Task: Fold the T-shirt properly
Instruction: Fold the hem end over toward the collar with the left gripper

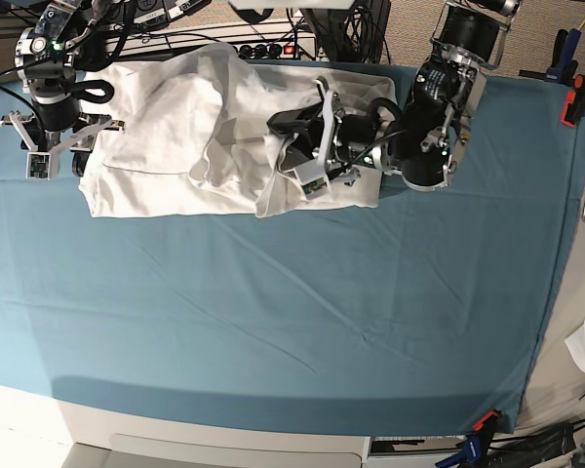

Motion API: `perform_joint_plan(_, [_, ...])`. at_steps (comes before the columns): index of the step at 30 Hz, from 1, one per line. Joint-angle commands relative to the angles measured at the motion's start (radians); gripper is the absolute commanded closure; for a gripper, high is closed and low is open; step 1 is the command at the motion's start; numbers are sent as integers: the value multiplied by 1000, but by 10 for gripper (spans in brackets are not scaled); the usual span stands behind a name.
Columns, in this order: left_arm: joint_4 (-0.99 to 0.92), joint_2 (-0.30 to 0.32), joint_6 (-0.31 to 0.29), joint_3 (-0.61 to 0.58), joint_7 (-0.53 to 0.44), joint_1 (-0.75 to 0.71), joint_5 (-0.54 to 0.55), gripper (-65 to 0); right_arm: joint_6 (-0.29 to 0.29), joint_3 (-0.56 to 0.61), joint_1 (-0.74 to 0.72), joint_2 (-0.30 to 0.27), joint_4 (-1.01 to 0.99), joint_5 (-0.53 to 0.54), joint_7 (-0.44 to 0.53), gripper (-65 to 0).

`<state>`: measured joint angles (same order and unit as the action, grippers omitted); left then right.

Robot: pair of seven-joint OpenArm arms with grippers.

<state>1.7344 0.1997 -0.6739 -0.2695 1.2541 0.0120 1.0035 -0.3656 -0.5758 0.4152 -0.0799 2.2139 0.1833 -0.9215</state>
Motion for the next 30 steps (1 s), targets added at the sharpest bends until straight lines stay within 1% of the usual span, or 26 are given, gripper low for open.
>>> perform_joint_plan(1, [14,-7,-3,-3,-35,13,28,0,1,-6,-2,-9,16,3,32,-236])
perform_joint_plan(6, [14,-44,-4,-2,-43,13,23,0,1,-6,-2,-9,16,3,32,-236])
perform_joint_plan(8, [14,-66,-4,-2,-67,14,-5,0,1,-6,-2,-9,16,3,32,-236])
perform_joint_plan(9, [14,-77,-4,-2,-79,14,-21,-12,1,-6,-2,-9,16,3,32,-236])
perform_joint_plan(12, [14,-108,-10,-2,-90,19,-58,-130,1,-6,-2,-9,16,4,33,-236])
perform_joint_plan(13, [14,-113,-24,-2,-89,22,-69,-172,1,-6,-2,-9,16,5,33,-236])
perform_joint_plan(15, [14,-116,-24,-3,-89,27,-85,-241,1,-6,-2,-9,16,10,33,-236])
perform_joint_plan(16, [14,-116,-24,-2,-89,27,-93,-263,1,-6,-2,-10,16,11,33,-236])
perform_joint_plan(18, [14,-116,-24,-2,-88,27,-111,-274,1,-6,-2,-15,16,10,33,-236])
perform_joint_plan(21, [16,-109,-14,2,-73,36,-114,-272,1,-6,-2,-17,16,10,34,-236])
perform_joint_plan(22, [21,-103,-15,11,-60,45,-114,-262,1,-6,-2,-17,16,10,34,-236])
perform_joint_plan(23, [27,-95,-14,23,-50,54,-114,-228,1,-6,-2,-17,16,10,34,-236])
perform_joint_plan(24, [37,-86,-8,45,-42,61,-114,-169,1,-6,-2,-17,16,10,34,-236])
perform_joint_plan(26, [65,-63,5,103,-42,66,-111,-28,1,-6,-2,-17,16,10,34,-236])
perform_joint_plan(27, [84,-50,4,140,-42,65,-105,0,1,-6,-2,-17,16,10,34,-236])
perform_joint_plan(30, [128,-9,5,264,-40,47,-76,0,1,-6,-2,-17,16,10,34,-236])
